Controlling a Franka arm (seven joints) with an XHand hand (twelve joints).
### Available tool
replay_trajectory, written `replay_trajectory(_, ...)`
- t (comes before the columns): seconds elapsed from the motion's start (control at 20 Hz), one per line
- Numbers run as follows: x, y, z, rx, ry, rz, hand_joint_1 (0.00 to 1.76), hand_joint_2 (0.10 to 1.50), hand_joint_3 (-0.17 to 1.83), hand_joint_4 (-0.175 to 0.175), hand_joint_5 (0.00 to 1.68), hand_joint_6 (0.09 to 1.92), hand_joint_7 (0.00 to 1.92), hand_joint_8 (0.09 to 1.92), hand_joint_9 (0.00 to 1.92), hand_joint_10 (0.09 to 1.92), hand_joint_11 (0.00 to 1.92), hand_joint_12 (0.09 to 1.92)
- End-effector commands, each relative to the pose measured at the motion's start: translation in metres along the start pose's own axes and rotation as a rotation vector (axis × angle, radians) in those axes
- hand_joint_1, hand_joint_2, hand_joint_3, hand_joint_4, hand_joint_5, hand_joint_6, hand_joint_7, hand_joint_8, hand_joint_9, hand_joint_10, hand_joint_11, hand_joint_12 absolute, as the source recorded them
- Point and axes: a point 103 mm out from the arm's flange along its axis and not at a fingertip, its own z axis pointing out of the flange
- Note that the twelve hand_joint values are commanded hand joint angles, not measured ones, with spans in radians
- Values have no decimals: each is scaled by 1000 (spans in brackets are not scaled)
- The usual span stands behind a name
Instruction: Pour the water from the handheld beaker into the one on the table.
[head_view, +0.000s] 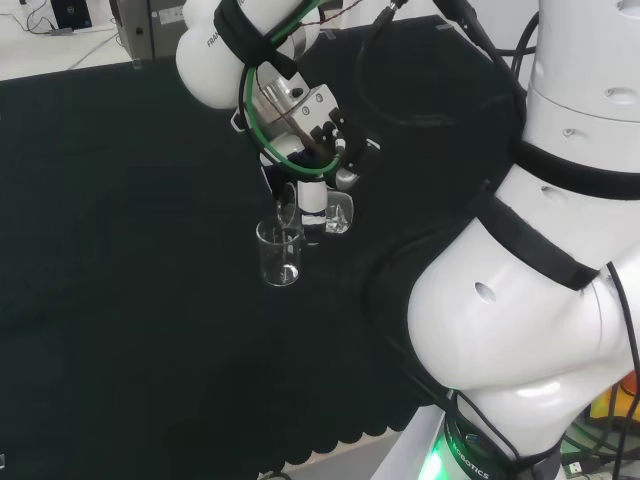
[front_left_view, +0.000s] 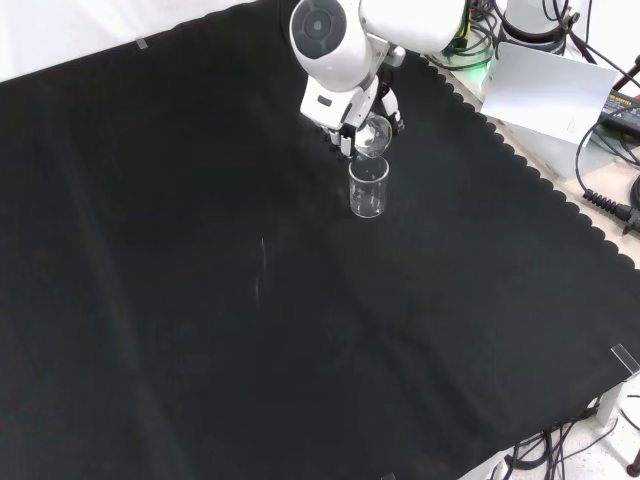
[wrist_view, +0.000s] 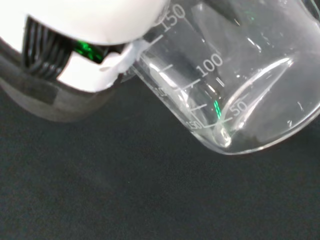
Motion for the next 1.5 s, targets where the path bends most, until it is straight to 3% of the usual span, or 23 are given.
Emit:
replay_trajectory(0.05,2,0,-4,12,-30,13,1156,598,733,155,1324,612,1692,355,1841,87,1502,537)
replay_trajectory(0.8,7,0,-12,68,-168,68,1156,598,732,158,1323,613,1695,352,1842,87,1504,537)
replay_trajectory(1.5,10,1,-15,85,-209,85,1155,599,730,159,1322,612,1699,350,1843,87,1506,537)
